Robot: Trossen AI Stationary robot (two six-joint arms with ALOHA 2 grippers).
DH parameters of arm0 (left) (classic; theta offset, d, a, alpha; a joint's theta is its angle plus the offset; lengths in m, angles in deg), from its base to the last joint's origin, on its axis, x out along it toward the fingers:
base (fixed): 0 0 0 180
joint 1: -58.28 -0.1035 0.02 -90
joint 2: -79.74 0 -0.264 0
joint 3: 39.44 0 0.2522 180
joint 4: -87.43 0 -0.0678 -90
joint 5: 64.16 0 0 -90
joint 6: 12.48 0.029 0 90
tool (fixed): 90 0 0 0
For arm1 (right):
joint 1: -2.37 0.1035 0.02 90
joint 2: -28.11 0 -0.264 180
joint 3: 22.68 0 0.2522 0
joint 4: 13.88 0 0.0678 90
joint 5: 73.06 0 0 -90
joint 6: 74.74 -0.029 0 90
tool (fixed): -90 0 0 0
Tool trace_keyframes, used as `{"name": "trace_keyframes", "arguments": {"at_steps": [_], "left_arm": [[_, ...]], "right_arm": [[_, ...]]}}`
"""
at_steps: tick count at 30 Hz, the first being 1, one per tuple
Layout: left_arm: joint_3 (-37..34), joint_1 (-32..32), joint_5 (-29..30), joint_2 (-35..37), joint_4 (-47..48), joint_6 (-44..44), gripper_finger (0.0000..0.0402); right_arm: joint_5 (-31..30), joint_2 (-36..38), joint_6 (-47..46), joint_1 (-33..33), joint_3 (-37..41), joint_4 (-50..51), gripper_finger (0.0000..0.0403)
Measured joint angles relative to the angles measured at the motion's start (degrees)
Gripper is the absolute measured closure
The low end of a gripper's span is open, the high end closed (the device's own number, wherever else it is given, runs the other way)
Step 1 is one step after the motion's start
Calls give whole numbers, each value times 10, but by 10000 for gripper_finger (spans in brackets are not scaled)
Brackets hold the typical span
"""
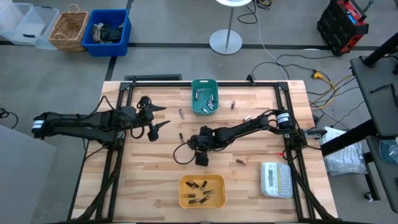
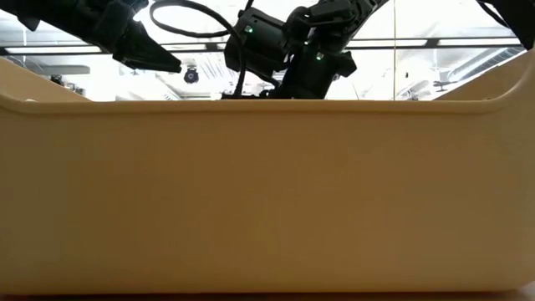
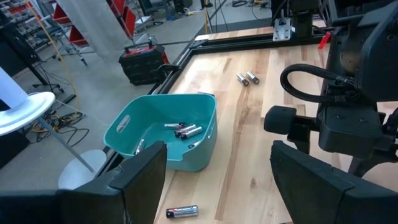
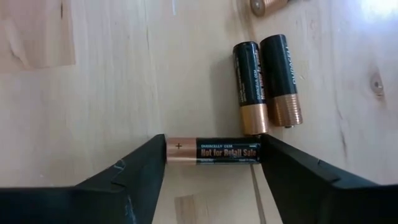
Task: Sort batteries
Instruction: Put the black battery into the yellow bin
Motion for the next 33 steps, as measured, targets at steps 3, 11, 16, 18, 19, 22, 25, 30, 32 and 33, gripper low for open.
{"name": "trace_keyframes", "arguments": {"at_steps": [3, 11, 16, 18, 19, 22, 25, 30, 32, 33], "left_arm": [[0, 0, 0, 0, 0, 0, 138], [0, 0, 0, 0, 0, 0, 138], [0, 0, 0, 0, 1, 0, 138], [0, 0, 0, 0, 1, 0, 138], [0, 0, 0, 0, 1, 0, 138], [0, 0, 0, 0, 1, 0, 138], [0, 0, 0, 0, 1, 0, 138], [0, 0, 0, 0, 1, 0, 138], [0, 0, 0, -1, 0, 0, 138], [0, 0, 0, -3, 1, 0, 138]], "right_arm": [[-1, 0, 1, 0, 0, 0, 172], [-2, 5, 0, -1, 0, 5, 166], [-10, 32, 7, -2, 3, 55, 176], [-10, 49, 11, -3, 3, 75, 179], [-10, 62, 16, -3, 3, 92, 179], [-6, 98, 17, -2, 3, 128, 174], [4, 137, 11, 2, 3, 151, 173], [27, 197, -5, 22, -1, 150, 177], [37, 212, -16, 35, -5, 152, 175], [48, 219, -21, 41, -6, 149, 173]]}}
